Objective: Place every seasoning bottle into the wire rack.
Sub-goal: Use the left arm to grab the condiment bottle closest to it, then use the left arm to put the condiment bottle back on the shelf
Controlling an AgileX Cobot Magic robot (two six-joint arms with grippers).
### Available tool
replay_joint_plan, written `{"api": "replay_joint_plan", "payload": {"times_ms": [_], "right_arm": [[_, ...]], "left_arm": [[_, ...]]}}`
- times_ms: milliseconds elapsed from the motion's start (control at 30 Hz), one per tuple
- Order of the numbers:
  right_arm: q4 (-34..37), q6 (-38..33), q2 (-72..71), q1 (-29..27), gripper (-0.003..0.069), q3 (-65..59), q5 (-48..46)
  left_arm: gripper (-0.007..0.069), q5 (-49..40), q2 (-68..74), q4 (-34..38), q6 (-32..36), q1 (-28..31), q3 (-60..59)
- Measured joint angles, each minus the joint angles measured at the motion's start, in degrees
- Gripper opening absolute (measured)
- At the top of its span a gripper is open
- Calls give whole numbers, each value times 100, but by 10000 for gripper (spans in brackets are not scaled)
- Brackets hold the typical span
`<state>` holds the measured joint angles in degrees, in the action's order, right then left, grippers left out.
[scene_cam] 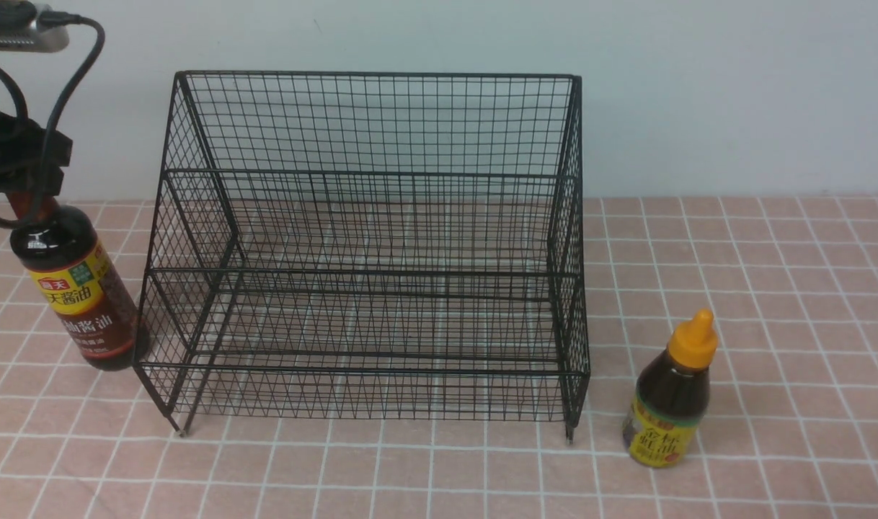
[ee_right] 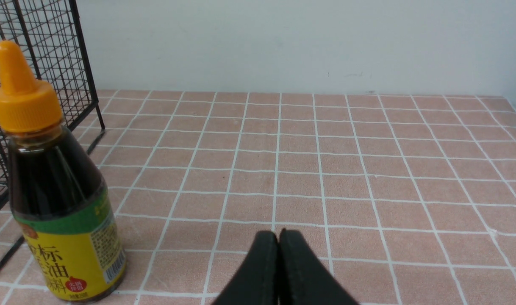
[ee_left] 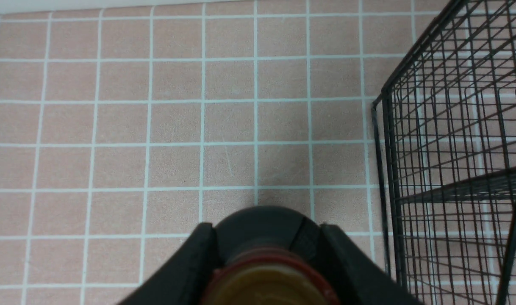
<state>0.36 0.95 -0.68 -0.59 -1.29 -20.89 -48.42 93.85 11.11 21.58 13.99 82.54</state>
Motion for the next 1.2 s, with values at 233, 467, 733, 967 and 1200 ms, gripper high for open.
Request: {"api": "replay_joint_plan", "payload": {"times_ms": [233,467,733,967,1200], "right_arm": [[0,0,0,0,-14,0,0],[0,0,0,0,-14,0,0],[0,0,0,0,-14,0,0],[0,0,0,0,-14,0,0],[0,0,0,0,-14,0,0]], "left_arm": [[269,-488,-747,-231,5,-61,362],[269,-862,-1571,-291,5,-446,1013],[269,-1188,-2158,-186,5,-1431,1513],[269,-894,-2209,-127,-6,-2247,1595],[269,-517,-1638,-126,-38,-2487,1595]]}}
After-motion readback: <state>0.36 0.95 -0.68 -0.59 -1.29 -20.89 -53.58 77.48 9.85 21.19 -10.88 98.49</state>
